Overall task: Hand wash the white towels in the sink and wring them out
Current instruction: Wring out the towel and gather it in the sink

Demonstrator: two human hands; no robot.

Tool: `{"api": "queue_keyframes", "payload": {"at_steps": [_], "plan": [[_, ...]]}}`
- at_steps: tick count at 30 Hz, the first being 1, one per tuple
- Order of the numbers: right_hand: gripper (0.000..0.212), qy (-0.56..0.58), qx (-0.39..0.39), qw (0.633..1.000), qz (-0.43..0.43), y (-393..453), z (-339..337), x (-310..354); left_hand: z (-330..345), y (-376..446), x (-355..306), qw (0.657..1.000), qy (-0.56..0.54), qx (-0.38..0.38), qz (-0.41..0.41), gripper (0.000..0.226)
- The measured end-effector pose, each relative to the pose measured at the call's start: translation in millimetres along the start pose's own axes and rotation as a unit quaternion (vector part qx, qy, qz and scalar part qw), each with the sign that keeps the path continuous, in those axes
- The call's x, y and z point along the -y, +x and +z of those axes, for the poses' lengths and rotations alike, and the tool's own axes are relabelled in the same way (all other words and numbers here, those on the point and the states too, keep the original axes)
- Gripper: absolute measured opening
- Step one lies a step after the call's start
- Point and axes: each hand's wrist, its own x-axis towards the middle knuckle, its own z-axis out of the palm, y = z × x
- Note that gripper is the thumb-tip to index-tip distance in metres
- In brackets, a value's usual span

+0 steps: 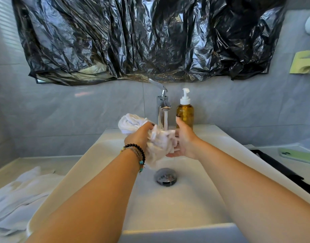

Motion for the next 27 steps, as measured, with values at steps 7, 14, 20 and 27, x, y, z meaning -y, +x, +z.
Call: {"api": "queue_keyframes", "payload": {"at_steps": [7, 14, 20, 27], "plan": [[0.007, -0.47, -0.038, 0.881, -0.047, 14, 2, -46, -31, 0, -5, 0.998, 0.054, -0.006, 0.028, 0.05], [0.021, 0.157, -0.148, 0.976, 0.014, 29, 22, -1, -34, 13, -11, 0.974, 0.187, -0.002, 0.13, 0.03], [0.03, 0.22, -0.132, 0.966, 0.0, 24, 49, 7, -31, 12, -12, 0.982, 0.176, 0.051, 0.044, 0.046], [0.029, -0.07, -0.098, 0.992, -0.036, -5, 10, 0, -22, 7, -10, 0.978, 0.098, 0.182, -0.013, 0.1]]}}
